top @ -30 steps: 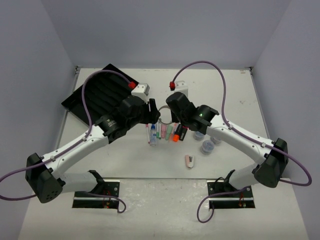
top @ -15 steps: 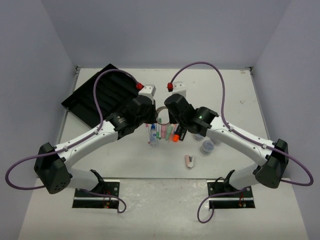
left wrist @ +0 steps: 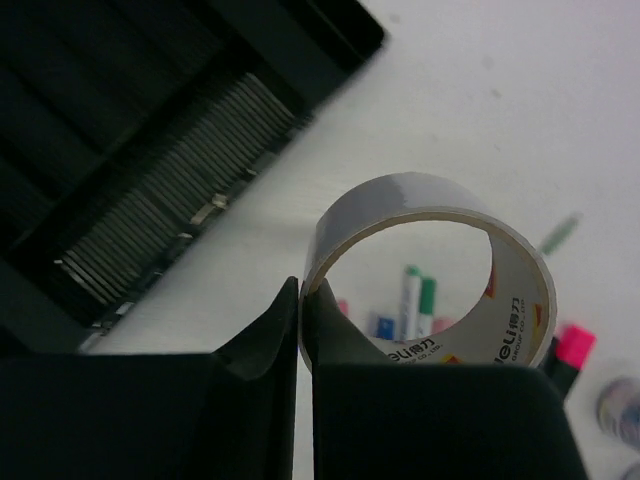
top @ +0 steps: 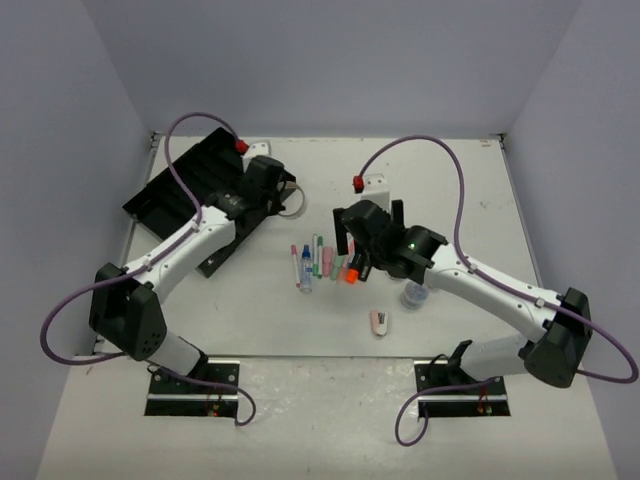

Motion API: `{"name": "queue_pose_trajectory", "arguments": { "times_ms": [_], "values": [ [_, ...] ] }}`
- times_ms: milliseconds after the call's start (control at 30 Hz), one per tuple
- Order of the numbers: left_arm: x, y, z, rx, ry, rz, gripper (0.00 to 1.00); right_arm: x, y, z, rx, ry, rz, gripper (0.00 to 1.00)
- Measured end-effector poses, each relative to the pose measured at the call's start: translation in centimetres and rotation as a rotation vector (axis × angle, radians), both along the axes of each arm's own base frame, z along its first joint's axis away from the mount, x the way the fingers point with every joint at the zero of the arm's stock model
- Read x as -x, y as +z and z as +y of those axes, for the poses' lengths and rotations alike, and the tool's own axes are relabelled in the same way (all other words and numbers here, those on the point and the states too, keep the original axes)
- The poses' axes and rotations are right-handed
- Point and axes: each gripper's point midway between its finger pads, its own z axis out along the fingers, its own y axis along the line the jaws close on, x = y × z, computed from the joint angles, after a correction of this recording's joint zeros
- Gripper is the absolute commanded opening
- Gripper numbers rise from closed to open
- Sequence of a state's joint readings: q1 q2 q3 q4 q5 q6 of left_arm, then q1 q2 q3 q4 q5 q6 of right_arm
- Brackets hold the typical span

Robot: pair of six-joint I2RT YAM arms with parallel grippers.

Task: Sort the stationery into containers
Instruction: Place the stationery in the storage box.

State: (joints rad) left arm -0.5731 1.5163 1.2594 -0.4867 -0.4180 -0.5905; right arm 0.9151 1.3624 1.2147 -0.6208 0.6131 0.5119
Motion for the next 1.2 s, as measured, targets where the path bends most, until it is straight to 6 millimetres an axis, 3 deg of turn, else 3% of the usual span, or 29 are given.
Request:
{"name": "queue_pose_trajectory", "arguments": {
  "times_ms": [167,300,400,467,733,1200],
  "values": [
    [-2.9,0.0,13.4,0.045,0.385,0.007,0.00,1.2,-0.7,-3.3,-0.007,-0.044,-0.018,0.99],
    [-0.6,-0.1,23.6,0.093,0.667,0.000,0.00,2.0,-1.7,-4.0,-0.043,-0.033,-0.015,0.99],
    [1.7,-1.2,28.9,0.122,0.829,0.004,0.00,3.0,-2.7,-4.0,-0.078,0.005,0.004,0.99],
    [2.7,-2.5,30.0,0.136,0.873,0.033,0.00,3.6,-3.0,-3.9,-0.092,0.027,0.015,0.99],
    [2.5,-7.7,28.8,0.212,0.865,0.148,0.00,3.9,-1.3,-2.3,-0.193,0.106,-0.010,0.99],
    [3.3,-9.8,29.6,0.195,0.935,0.167,0.00,4.0,-1.3,-1.4,-0.214,0.144,-0.004,0.99]
  ]
}}
